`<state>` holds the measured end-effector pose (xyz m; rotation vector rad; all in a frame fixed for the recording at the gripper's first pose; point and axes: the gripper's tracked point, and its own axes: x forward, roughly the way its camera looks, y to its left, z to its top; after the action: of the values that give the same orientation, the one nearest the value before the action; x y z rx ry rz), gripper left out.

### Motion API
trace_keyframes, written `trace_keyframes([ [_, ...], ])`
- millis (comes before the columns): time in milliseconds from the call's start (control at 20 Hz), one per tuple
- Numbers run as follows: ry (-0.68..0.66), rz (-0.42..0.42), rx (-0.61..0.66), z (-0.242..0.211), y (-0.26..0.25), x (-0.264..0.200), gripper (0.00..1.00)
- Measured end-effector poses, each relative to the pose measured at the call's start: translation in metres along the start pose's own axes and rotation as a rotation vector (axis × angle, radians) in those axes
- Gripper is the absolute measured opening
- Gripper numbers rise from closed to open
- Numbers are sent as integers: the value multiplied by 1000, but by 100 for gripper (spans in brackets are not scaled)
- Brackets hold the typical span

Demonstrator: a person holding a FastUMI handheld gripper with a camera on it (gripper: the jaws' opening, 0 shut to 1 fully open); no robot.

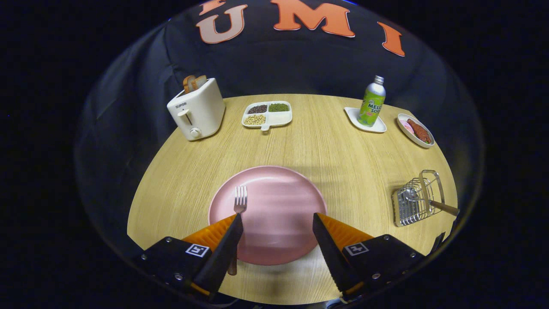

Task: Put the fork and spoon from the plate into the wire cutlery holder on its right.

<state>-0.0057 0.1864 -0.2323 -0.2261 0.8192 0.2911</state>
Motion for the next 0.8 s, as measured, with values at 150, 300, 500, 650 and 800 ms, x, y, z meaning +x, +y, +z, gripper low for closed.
trace_keyframes([
  [150, 25, 33, -29, -14, 25, 11, 99],
  [300, 49, 41, -60, -25, 39, 24, 97],
  [500, 80, 32, -114, -34, 52, 40, 77],
  [650, 101, 30, -133, -42, 57, 47, 47],
  [800, 100, 8, -116, -42, 52, 46, 11],
])
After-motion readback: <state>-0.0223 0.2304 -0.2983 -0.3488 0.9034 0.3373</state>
